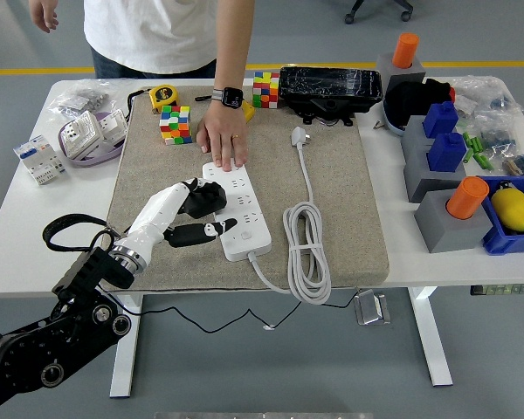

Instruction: Put the plug near the board,insert it into the board,press the button,pull the plug out

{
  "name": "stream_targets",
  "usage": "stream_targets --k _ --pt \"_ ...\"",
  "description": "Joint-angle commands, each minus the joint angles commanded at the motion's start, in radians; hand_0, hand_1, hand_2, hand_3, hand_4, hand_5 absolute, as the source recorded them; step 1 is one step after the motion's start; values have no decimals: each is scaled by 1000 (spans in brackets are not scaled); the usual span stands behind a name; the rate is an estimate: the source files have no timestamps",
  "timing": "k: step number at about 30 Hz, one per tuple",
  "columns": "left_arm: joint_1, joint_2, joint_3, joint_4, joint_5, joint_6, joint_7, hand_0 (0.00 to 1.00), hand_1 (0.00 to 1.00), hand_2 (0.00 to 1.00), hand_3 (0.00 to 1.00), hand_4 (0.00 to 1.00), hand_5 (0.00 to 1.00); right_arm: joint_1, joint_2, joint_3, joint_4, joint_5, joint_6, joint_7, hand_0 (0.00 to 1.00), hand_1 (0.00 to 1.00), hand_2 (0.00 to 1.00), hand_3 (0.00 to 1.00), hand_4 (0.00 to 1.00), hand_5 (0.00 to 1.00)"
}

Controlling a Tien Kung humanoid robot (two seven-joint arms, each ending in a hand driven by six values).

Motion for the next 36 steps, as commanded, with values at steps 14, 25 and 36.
stream_targets --k 14,25,36 --pt "-30 -16 29 3 -2 -12 10 735 772 761 755 899 553 0 0 -1 0 1 0 0 602 625 624 547 932 479" --pt "-49 -29 41 3 -5 -14 8 733 765 757 753 898 556 1 0 -2 1 1 0 1 603 625 623 548 933 480" --pt "-73 -44 65 29 -23 -27 11 731 760 754 750 897 555 2 -1 -1 1 2 0 1 603 625 624 547 933 481"
